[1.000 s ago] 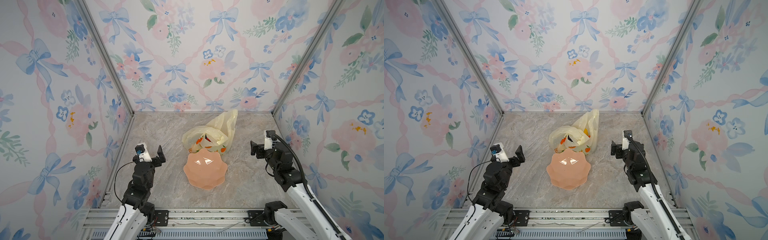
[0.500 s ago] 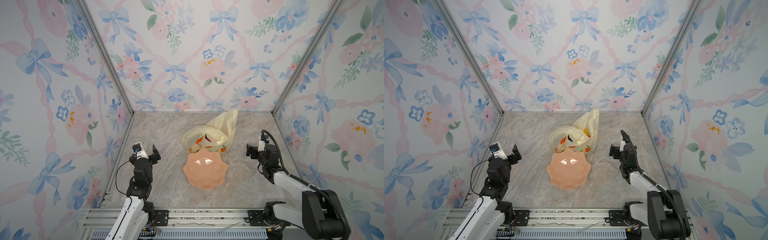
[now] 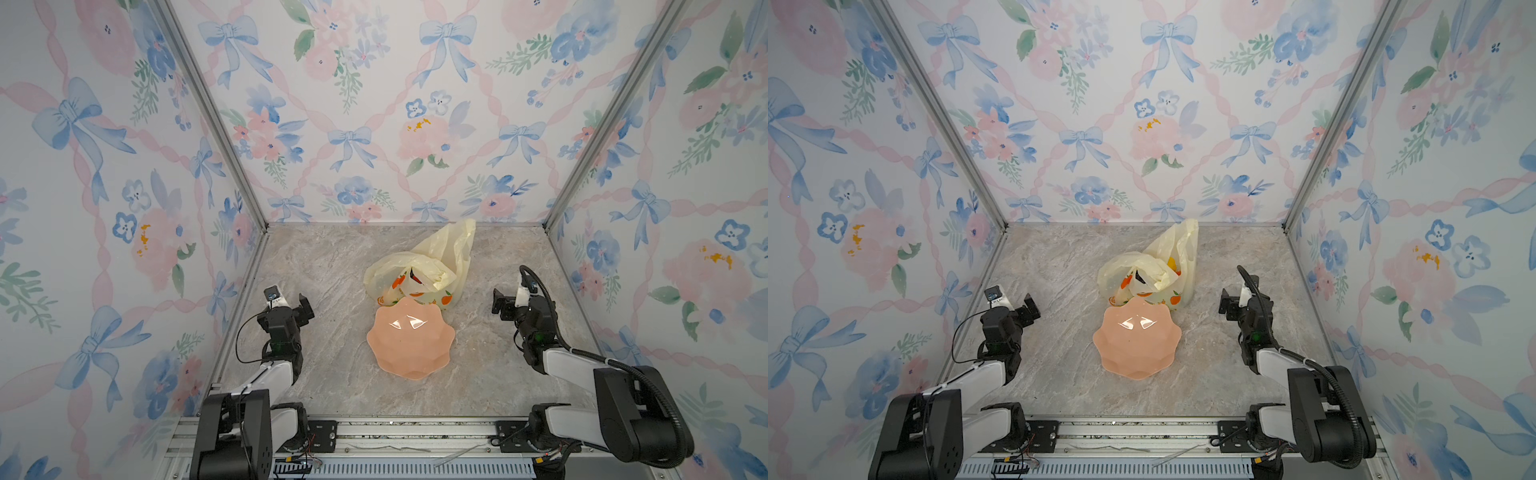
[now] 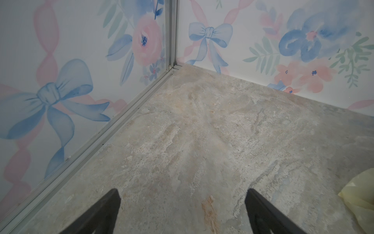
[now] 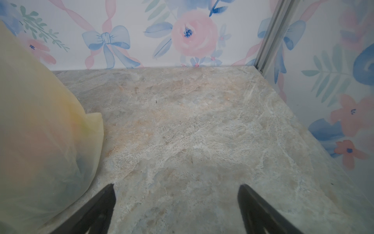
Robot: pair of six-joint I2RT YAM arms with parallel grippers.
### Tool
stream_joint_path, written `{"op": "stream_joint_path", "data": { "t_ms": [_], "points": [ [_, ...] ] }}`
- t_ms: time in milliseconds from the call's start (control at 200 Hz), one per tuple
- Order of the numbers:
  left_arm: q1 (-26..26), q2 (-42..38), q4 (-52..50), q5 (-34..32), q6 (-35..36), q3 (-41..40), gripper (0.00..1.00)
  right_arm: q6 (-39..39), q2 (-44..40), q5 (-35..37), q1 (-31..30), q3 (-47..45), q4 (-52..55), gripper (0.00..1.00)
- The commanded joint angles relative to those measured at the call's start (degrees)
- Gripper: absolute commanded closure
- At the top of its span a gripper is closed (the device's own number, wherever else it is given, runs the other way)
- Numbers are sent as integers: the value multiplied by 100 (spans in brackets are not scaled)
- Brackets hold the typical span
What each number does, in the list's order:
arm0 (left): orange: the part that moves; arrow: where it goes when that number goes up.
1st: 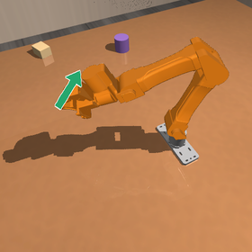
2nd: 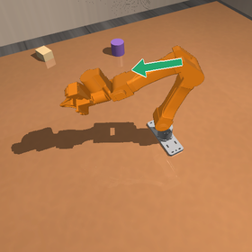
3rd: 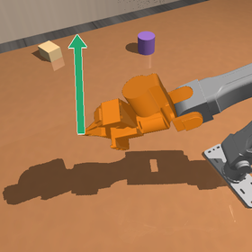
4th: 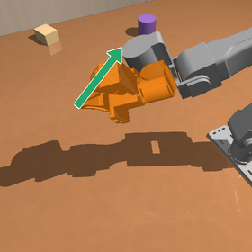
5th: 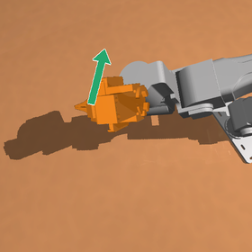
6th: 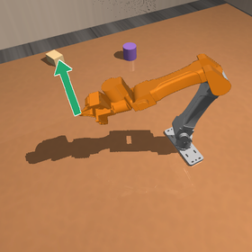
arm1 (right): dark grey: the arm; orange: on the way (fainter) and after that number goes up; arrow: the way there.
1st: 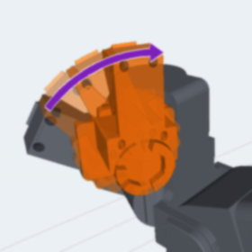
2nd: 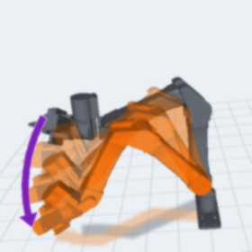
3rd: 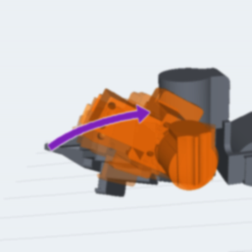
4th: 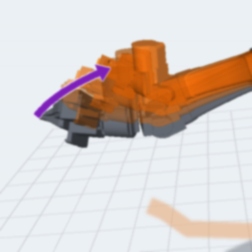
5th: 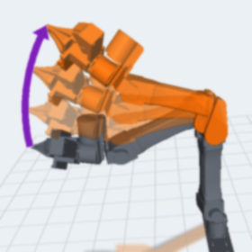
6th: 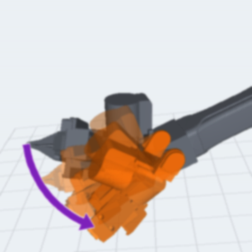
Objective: Place the fruits into the plastic bag
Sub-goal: Reset both arms
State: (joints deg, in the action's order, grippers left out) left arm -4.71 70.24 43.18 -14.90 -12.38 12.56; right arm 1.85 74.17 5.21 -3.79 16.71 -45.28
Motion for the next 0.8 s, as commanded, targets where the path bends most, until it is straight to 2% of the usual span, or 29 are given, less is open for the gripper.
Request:
{"op": "stream_joint_path", "data": {
  "t_ms": [0, 165, 320, 465, 680, 740, 795],
  "points": [
    [77, 513, 1481, 38, 533, -136, 2, -209, 139, 113, 2, -263, -957, 3],
    [516, 737, 1463, -106, 1315, 54, 2, -296, 791, 97, -3, -593, -2262, 4],
    [668, 711, 1643, -34, 1528, -55, 2, -284, 1858, 184, -23, -613, -3526, 4],
    [685, 646, 1748, 117, 1598, -153, 2, -225, 1437, 402, -25, -119, -2013, 3],
    [730, 612, 1836, 117, 1603, -215, 2, -214, 1469, 595, -54, 416, -1021, 4],
    [705, 594, 1817, -2, 1207, -200, 2, -212, 1467, 590, -59, 438, -979, 4],
    [624, 573, 1994, 178, 729, -277, 2, -220, 1469, 586, -53, 472, -916, 4]
  ]
}}
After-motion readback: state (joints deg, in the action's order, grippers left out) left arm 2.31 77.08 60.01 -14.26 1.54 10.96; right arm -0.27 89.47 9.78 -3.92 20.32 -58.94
